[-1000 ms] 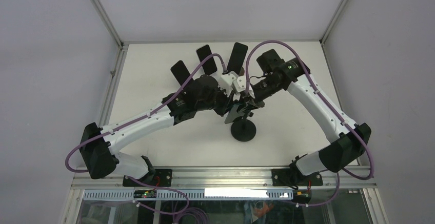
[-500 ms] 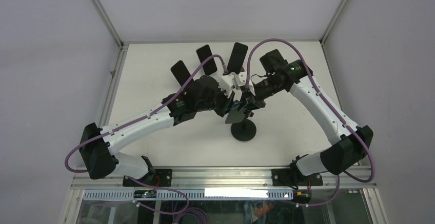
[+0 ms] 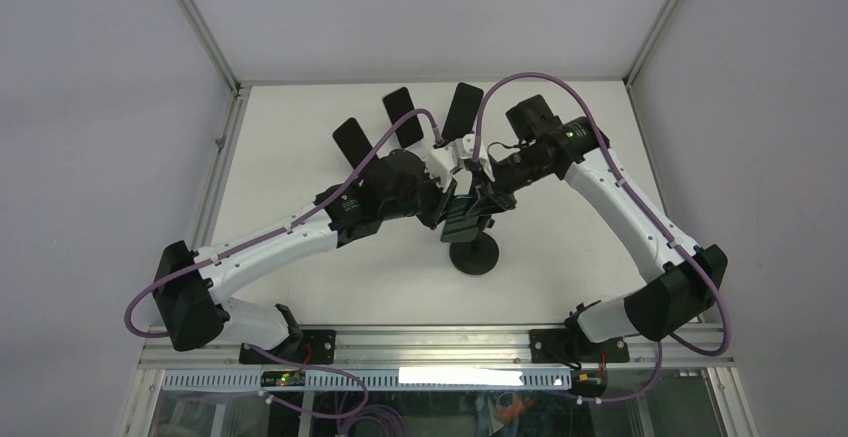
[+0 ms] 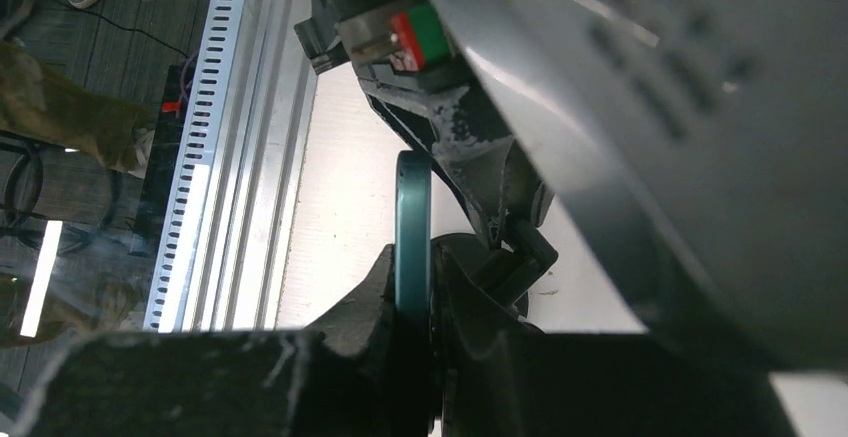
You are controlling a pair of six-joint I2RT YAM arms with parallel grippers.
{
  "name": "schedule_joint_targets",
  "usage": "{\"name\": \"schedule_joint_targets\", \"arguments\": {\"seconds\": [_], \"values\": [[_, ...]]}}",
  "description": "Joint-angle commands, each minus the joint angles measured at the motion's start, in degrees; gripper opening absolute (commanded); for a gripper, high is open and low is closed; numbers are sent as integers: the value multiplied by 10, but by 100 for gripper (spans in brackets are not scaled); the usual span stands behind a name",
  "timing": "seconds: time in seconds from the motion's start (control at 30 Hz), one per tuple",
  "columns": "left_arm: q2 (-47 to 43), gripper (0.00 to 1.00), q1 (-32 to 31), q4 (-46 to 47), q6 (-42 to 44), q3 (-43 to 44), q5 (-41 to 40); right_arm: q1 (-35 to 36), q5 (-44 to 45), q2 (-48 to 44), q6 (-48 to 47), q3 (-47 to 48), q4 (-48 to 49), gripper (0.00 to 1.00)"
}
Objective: Place the phone on the phone stand
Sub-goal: Install the phone on the phone stand.
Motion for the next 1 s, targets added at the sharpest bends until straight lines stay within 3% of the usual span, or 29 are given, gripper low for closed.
{"name": "schedule_joint_targets", "arguments": {"seconds": [0.0, 0.6, 0.97], "values": [[-39, 0, 2, 33, 5, 6, -28, -12, 53, -13, 44, 2, -4, 0], [-42, 0, 1, 29, 0, 11, -80, -14, 153, -53, 85, -18, 0, 0], [-36, 0, 1, 25, 4, 15, -110, -45, 151, -62, 117, -44, 6, 0]]}}
